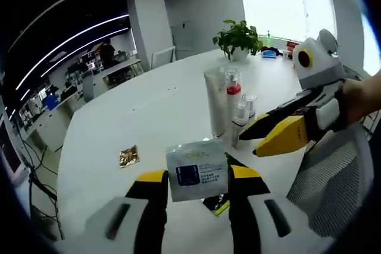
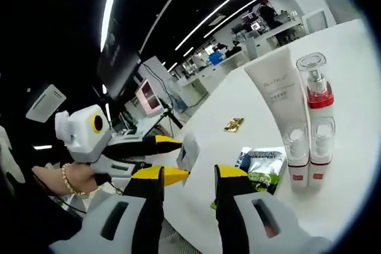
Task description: Arrange the skincare products in the storage area until every visible bottle or jar stands upright without overlapping.
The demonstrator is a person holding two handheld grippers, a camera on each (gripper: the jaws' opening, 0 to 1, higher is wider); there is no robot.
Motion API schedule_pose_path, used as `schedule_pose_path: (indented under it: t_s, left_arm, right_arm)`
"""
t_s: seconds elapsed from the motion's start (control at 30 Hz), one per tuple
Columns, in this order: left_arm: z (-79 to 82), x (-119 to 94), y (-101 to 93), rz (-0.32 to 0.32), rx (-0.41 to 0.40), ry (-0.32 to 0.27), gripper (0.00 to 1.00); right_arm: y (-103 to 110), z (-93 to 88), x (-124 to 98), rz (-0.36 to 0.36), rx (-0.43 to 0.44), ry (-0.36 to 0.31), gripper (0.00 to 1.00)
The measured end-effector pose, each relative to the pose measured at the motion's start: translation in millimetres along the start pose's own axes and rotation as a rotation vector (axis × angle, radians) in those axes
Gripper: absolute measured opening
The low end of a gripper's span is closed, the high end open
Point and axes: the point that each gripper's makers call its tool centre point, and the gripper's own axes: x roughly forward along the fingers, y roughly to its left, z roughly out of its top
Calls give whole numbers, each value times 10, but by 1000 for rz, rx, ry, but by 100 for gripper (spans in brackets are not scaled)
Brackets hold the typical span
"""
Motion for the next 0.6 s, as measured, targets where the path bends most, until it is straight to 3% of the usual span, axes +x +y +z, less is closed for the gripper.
schedule_pose_path:
  t_s: [0.2, 0.27, 0.53, 0.6]
  left_arm:
    - [46, -27, -140, -31, 34, -10, 40]
    - [33, -19, -165, -45, 0, -11, 40]
    - [-14, -13, -247, -69, 0, 1, 39]
    - [-13, -6, -245, -71, -12, 2, 39]
  right_arm:
    - [2, 6, 37, 12, 53, -19, 24]
    - [4, -19, 50, 17, 59, -14, 22]
    - [-29, -49, 55, 16, 112, -20, 2]
    - [5, -39, 55, 27, 118, -23, 1]
